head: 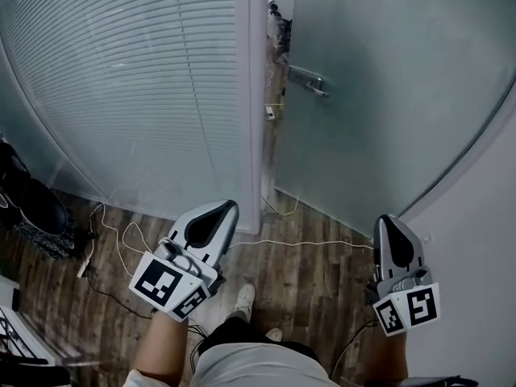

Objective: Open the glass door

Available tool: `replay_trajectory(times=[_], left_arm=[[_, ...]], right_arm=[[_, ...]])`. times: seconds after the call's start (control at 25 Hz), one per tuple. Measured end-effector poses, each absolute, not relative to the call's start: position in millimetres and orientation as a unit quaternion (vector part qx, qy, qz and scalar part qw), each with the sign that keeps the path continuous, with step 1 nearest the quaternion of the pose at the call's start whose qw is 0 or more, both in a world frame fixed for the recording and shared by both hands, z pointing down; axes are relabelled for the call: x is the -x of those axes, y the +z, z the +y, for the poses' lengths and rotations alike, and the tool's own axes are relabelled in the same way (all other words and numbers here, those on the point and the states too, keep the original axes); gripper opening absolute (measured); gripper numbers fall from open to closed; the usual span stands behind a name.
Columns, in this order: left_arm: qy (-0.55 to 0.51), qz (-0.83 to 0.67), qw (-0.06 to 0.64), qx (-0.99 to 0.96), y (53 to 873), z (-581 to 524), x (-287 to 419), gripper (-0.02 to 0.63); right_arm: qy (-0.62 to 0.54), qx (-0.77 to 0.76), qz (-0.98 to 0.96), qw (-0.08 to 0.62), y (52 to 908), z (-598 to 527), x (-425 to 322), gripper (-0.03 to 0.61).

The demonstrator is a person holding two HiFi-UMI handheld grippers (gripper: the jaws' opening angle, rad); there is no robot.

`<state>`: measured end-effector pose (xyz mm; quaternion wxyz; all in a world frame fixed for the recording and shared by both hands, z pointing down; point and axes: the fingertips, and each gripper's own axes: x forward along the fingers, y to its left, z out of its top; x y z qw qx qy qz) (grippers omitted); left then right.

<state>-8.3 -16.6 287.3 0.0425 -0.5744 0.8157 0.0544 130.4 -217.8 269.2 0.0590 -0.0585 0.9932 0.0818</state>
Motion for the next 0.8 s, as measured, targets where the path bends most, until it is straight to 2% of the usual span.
replay_trajectory(times=[0.24, 0.8], left_arm=[[0.059, 0.821, 0.042, 0.567, 285.1, 12.8, -3.4, -0.002], [0.067, 0.812, 0.041, 0.579, 285.2, 54.4, 28.9, -0.002]], right_arm=[[0.085, 0.062, 0.993, 0.056, 268.2, -195.2, -143.2, 0.002], [0.103, 0.071, 0.99, 0.06, 255.3, -142.6, -111.3, 0.0]])
